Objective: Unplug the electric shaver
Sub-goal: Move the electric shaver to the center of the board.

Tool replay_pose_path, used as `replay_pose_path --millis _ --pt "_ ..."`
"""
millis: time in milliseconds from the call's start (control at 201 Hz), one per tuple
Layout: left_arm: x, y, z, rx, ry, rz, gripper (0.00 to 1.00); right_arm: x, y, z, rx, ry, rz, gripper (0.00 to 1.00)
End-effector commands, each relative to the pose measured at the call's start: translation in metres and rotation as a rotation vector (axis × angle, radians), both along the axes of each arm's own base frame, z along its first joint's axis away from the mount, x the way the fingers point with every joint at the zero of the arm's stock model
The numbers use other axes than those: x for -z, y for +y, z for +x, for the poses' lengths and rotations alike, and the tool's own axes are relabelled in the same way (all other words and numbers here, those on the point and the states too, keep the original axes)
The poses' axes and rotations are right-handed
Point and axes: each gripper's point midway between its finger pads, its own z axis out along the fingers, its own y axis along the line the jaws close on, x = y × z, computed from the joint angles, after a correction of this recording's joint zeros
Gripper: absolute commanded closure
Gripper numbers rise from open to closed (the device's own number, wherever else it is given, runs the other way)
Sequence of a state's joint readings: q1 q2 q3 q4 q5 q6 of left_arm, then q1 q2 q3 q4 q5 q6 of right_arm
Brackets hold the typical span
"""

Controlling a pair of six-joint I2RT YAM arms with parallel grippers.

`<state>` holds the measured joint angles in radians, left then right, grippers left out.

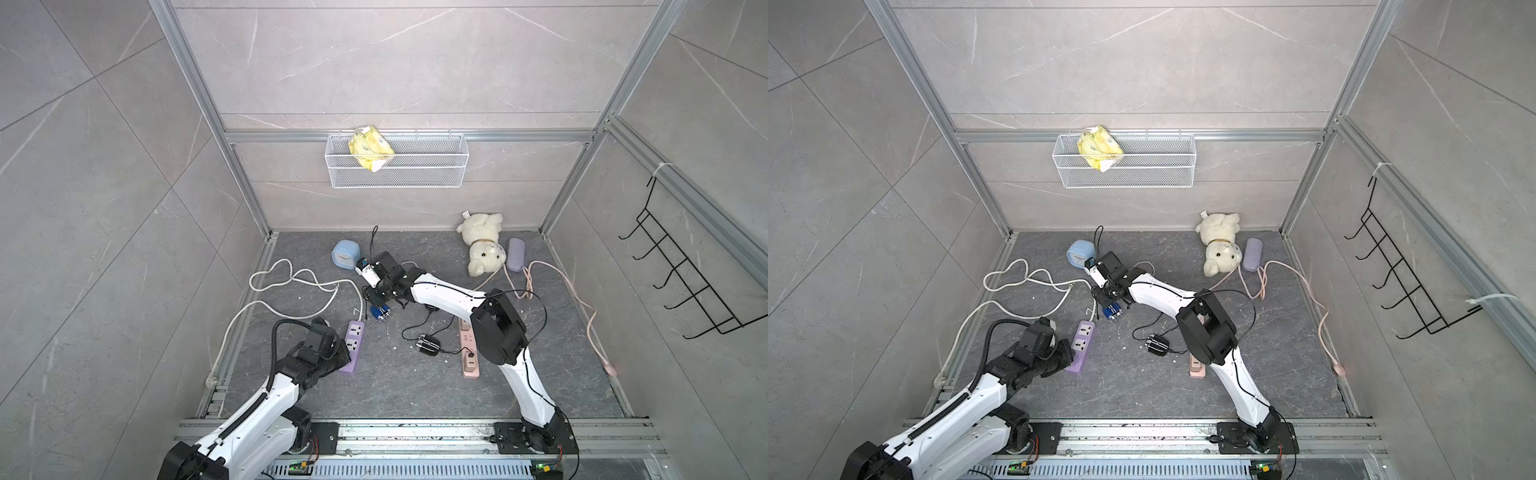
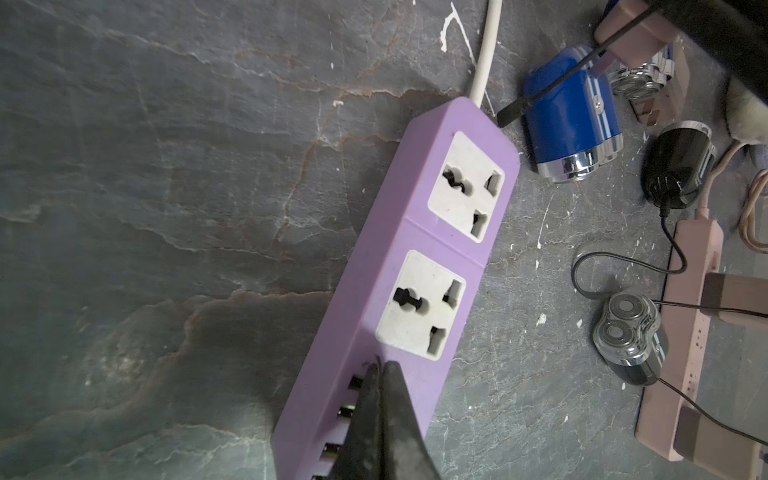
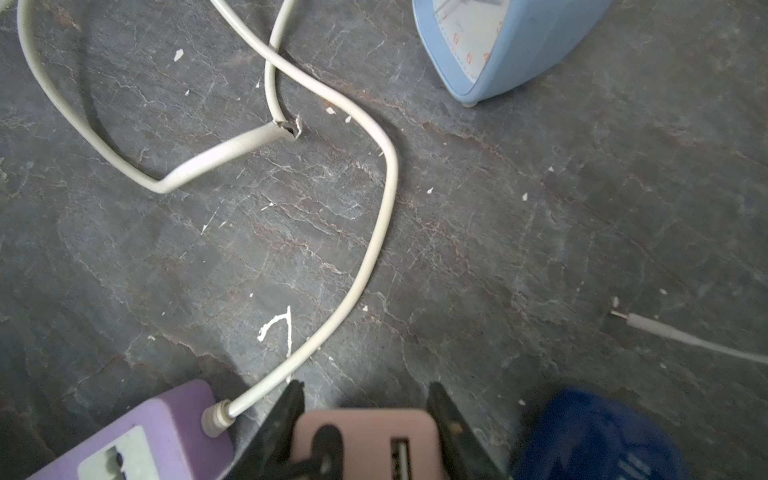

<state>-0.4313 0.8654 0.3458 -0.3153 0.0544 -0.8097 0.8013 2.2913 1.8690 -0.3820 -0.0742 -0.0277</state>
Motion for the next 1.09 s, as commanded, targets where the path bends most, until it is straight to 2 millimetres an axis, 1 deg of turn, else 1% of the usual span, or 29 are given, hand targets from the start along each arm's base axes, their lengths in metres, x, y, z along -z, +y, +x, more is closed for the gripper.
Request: replay_pose_path --millis 0,169,324,408,538,602,707,776,901,981,1000,1010,1065,1085 --pt "0.005 0.003 -0.007 0.014 0.023 0.019 1.0 0.059 -0.024 -0.022 0.017 0.12 -0.132 0.81" --pt "0.006 0.004 -0.008 0.012 0.022 0.017 1.0 0.07 -0.036 -0.028 0.036 0.13 -0.164 0.82" --pt "0.006 0.004 -0.008 0.011 0.019 0.013 1.0 0.07 -0.042 -0.033 0.049 0.132 -0.162 0.83" --pt "0.005 0.003 -0.008 0.012 0.017 0.012 1.0 0.061 -0.041 -0.033 0.05 0.123 -0.146 0.84" --pt "0.003 0.003 -0.007 0.012 0.012 0.012 1.0 0.041 -0.037 -0.031 0.048 0.098 -0.103 0.84" --pt "0.002 0.003 -0.006 0.01 0.007 0.008 1.0 0.036 -0.034 -0.03 0.038 0.101 -0.101 0.83" --pt "0.0 0.002 -0.004 0.013 0.003 0.006 1.0 0.04 -0.031 -0.025 0.03 0.129 -0.164 0.8" --pt "0.001 0.002 -0.004 0.013 0.005 0.01 1.0 0.049 -0.032 -0.022 0.033 0.164 -0.22 0.78" --pt "0.0 0.002 -0.003 0.013 0.005 0.01 1.0 0.058 -0.027 -0.02 0.025 0.224 -0.263 0.74" --pt "-0.001 0.001 -0.004 0.017 0.007 0.011 1.0 0.059 -0.023 -0.017 0.022 0.242 -0.278 0.71" --pt "-0.001 0.002 -0.004 0.017 0.007 0.01 1.0 0.053 -0.021 -0.016 0.02 0.238 -0.274 0.71" --pt "-0.001 0.002 -0.004 0.016 0.007 0.011 1.0 0.061 -0.022 -0.017 0.019 0.253 -0.288 0.71" --pt "-0.002 0.002 -0.005 0.019 0.008 0.013 1.0 0.066 -0.019 -0.018 0.008 0.28 -0.304 0.69" --pt "-0.002 0.002 -0.005 0.019 0.008 0.014 1.0 0.065 -0.017 -0.017 0.004 0.284 -0.302 0.68"
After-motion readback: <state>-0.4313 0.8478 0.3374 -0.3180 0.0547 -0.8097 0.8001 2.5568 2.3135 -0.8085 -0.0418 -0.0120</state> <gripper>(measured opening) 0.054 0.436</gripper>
